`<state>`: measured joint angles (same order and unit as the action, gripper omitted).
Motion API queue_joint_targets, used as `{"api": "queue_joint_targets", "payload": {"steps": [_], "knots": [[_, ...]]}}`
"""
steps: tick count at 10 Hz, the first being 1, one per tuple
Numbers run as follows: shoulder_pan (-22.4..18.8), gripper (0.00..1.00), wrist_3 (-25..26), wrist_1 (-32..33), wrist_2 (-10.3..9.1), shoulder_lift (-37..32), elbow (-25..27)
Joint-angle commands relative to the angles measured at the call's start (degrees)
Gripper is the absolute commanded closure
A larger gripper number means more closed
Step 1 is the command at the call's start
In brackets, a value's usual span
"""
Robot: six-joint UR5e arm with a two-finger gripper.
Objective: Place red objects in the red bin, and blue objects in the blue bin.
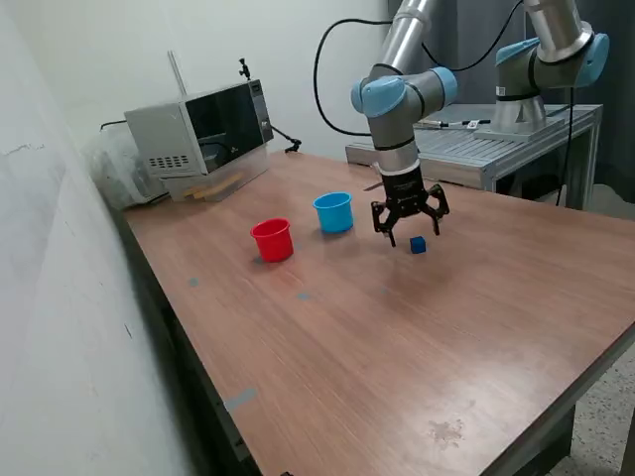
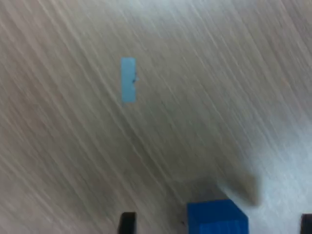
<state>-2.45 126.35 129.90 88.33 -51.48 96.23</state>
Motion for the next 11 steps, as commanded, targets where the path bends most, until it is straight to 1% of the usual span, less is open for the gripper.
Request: {"api": "queue_joint_targets", "payload": {"steps": [1,3,4,5,6,9,10,11], "knots": [[-0.4,1.0,0.0,0.0,0.09,0.0,0.4],[-0.5,1.0,0.0,0.0,0.09,0.0,0.5],[-0.4,1.0,0.0,0.1,0.52,0.0,0.4],[-0.4,1.0,0.0,0.2,1.4,-0.2,0.0],[0.2,1.0,0.0,0.2,1.49,-1.2,0.0],[1.0,1.0,0.0,-0.5,1.67,-7.7,0.5],[3.7,1.0,0.6,-0.7,1.67,-9.4,0.4],[5.4,1.0,2.5,-1.7,1.76,-10.5,0.1]]}}
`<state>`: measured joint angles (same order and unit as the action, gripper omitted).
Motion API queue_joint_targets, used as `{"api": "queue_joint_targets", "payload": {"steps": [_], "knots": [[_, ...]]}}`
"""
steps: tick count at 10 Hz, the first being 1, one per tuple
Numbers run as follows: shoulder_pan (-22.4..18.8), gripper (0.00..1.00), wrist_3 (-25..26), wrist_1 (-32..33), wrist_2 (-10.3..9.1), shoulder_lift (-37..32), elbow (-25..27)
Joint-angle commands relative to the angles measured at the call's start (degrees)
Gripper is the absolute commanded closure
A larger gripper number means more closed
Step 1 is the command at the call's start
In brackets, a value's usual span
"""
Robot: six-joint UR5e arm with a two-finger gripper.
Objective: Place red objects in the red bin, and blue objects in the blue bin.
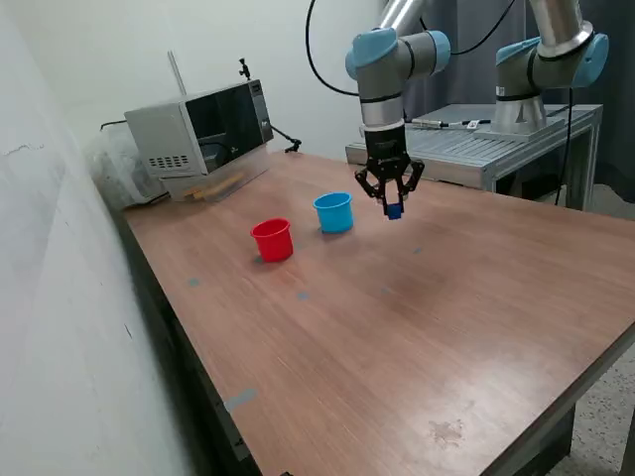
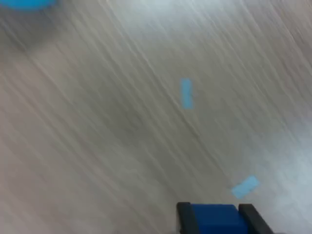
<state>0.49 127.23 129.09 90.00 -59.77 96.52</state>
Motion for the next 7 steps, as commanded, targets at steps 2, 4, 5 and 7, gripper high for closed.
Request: {"api": "queue_joint_targets", "payload": {"steps": [2,4,5,7], "knots": [[8.0,1.0,3.9,-1.6,0.09,-2.2,-0.5],[14.3,1.0,5.9,-1.8,0.09,-1.7,-1.7],[16.6,1.0,5.9,-1.7,0.09,-1.5,-2.1],[19.0,1.0,5.9,-1.7,0.09,-1.2,-2.7]]}}
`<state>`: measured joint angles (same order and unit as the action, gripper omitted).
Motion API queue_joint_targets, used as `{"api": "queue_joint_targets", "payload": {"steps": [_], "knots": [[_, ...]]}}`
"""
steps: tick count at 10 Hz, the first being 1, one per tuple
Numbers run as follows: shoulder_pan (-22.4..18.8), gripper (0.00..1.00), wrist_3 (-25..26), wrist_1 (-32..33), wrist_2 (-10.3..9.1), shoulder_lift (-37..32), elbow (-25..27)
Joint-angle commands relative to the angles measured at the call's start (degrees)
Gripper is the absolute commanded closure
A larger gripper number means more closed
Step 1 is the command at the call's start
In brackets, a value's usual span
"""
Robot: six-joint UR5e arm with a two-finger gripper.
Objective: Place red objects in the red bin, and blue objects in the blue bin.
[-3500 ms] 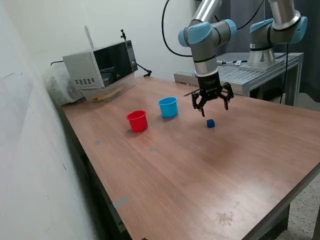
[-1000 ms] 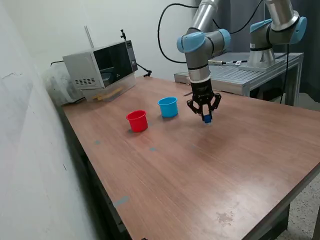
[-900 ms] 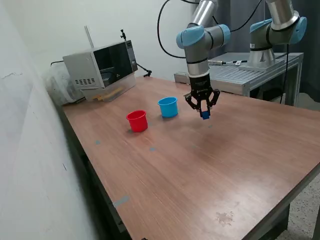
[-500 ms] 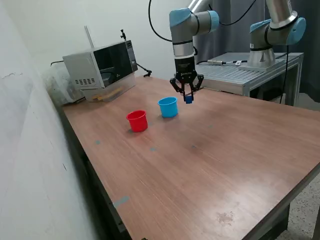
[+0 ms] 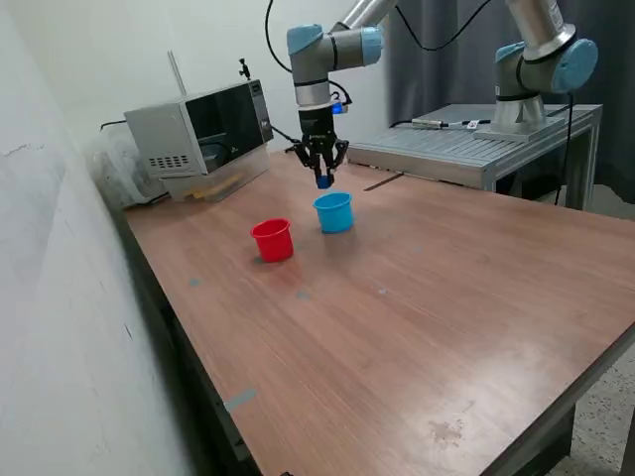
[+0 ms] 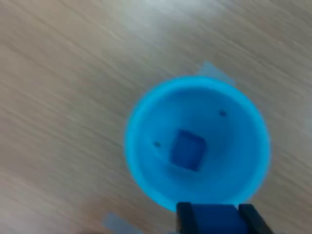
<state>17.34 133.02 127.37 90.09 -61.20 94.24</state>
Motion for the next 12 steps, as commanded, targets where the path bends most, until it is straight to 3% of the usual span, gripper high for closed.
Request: {"api": "queue_joint_targets", "payload": {"steps": [1,4,12], "knots": [[2.2,1.0,0.1,-0.1,0.0,0.1,0.1],[1.4,1.0,0.1,-0.5,1.22,-0.1,0.2],[0.9,1.0,0.0,-3.7,1.14,-0.4,1.1]]}}
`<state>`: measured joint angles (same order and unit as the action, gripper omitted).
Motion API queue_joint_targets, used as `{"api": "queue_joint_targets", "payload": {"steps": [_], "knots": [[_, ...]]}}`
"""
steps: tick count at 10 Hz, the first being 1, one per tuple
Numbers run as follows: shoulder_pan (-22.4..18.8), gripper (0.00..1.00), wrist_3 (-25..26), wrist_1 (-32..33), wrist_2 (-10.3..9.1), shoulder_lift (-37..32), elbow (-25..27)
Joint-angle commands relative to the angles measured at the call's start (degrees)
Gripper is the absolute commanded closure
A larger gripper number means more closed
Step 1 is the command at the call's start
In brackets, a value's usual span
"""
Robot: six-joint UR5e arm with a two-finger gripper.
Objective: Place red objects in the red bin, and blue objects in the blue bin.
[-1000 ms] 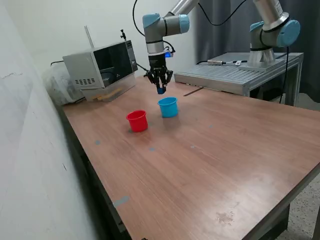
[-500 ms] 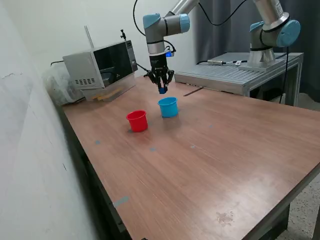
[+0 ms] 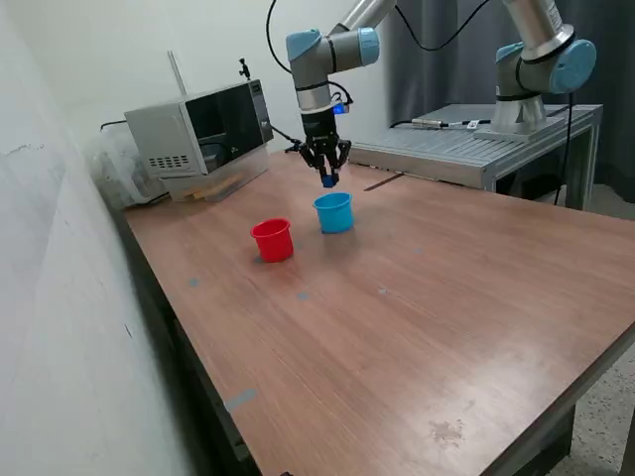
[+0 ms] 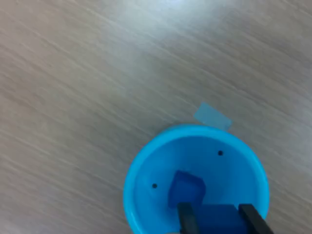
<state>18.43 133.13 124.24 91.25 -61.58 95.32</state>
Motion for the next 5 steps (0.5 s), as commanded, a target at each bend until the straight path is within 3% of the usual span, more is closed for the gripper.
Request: {"api": "queue_joint_targets", "payload": {"steps": [1,5], "knots": [[-0.3,0.0,0.0,-0.7,0.07,-0.1,0.0],[-0.7,0.0,0.0,-0.2,-0.37,0.1,-0.2]]}}
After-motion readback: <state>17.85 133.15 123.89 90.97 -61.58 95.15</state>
